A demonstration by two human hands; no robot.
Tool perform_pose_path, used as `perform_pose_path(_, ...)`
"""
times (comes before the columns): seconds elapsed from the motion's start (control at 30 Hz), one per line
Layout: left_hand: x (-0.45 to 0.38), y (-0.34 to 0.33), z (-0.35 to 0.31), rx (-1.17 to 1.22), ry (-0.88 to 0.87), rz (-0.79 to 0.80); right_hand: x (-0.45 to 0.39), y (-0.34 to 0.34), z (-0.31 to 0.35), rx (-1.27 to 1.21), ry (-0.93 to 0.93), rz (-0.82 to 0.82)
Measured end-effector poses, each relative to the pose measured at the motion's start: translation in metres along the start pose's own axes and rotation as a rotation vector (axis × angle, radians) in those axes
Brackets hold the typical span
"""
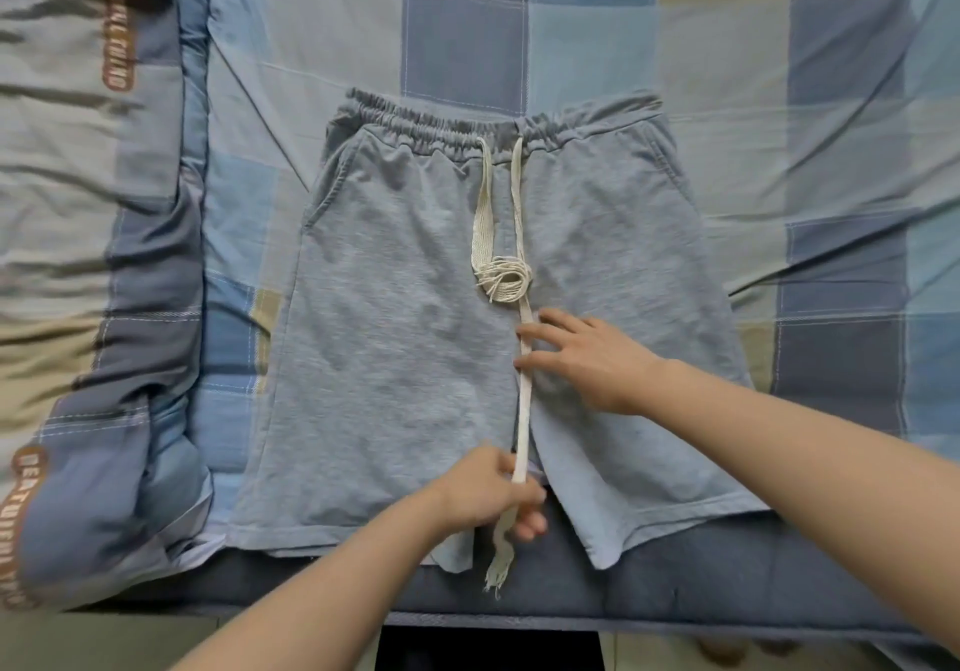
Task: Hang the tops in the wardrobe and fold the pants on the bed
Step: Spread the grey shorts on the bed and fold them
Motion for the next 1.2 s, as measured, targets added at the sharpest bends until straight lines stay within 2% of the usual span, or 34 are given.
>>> perform_pose_path(0.1,0.033,0.04,0.002,-0.307,0.064,0.168,0.012,-0.004,0.0,0.015,0.006,0.027)
perform_pose_path(0.17,0.045,0.088,-0.02,-0.636,0.052,0.14,0.019,-0.006,0.001,0.042,0.007,0.022)
perform_pose_path(0.27,0.043,0.148,-0.086,-1.132,-0.061,-0.103,0.025,-0.007,0.009,0.078,0.021,-0.005)
perform_pose_path(0.33,0.034,0.167,-0.141,-1.448,-0.294,-0.441,0.027,-0.009,0.018,0.07,0.02,-0.038)
perform_pose_path(0.37,0.031,0.166,-0.167,-1.516,-0.47,-0.596,0.027,-0.01,0.022,0.057,0.008,-0.046)
perform_pose_path(0.43,0.022,0.155,-0.207,-1.513,-0.806,-0.76,0.026,-0.011,0.028,0.036,-0.052,-0.054)
perform_pose_path(0.5,0.008,0.14,-0.232,-1.495,-0.963,-0.826,0.022,-0.009,0.029,0.014,-0.125,-0.081)
perform_pose_path(0.57,-0.016,0.126,-0.237,-1.517,-0.882,-0.795,0.017,-0.008,0.03,-0.028,-0.186,-0.067)
perform_pose_path(0.63,-0.041,0.111,-0.222,-1.522,-0.665,-0.69,0.013,-0.01,0.031,-0.064,-0.231,-0.033)
perform_pose_path(0.7,-0.054,0.1,-0.199,-1.437,-0.519,-0.669,0.014,-0.01,0.031,-0.141,-0.245,-0.055)
perform_pose_path(0.77,-0.053,0.088,-0.182,-1.3,-0.587,-0.761,0.025,-0.005,0.023,-0.345,-0.305,-0.192)
perform_pose_path(0.83,-0.044,0.072,-0.168,-1.23,-0.805,-0.829,0.048,-0.001,0.0,-0.533,-0.487,-0.404)
perform_pose_path(0.9,-0.039,0.053,-0.15,-1.219,-0.932,-0.747,0.084,-0.011,-0.033,-0.577,-0.752,-0.559)
perform_pose_path(0.93,-0.04,0.042,-0.141,-1.223,-0.942,-0.667,0.103,-0.021,-0.048,-0.558,-0.887,-0.574)
perform_pose_path(1.03,-0.051,0.005,-0.115,-1.338,-0.872,-0.415,0.16,-0.063,-0.085,-0.524,-1.229,-0.472)
perform_pose_path(1.1,-0.06,-0.016,-0.103,-1.403,-0.806,-0.334,0.19,-0.089,-0.096,-0.631,-1.4,-0.406)
perform_pose_path(1.2,-0.071,-0.036,-0.091,-1.414,-0.621,-0.319,0.211,-0.114,-0.091,-0.811,-1.453,-0.234)
Point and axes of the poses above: each hand's wrist, its own x-axis away from the middle knuckle, its own y-axis out of the back of the hand, z = x × y, the point moved 5 cm from there along -x, towards the middle knuckle, and after that the axes turned 9 degrees about -z, right-handed, at the moved point
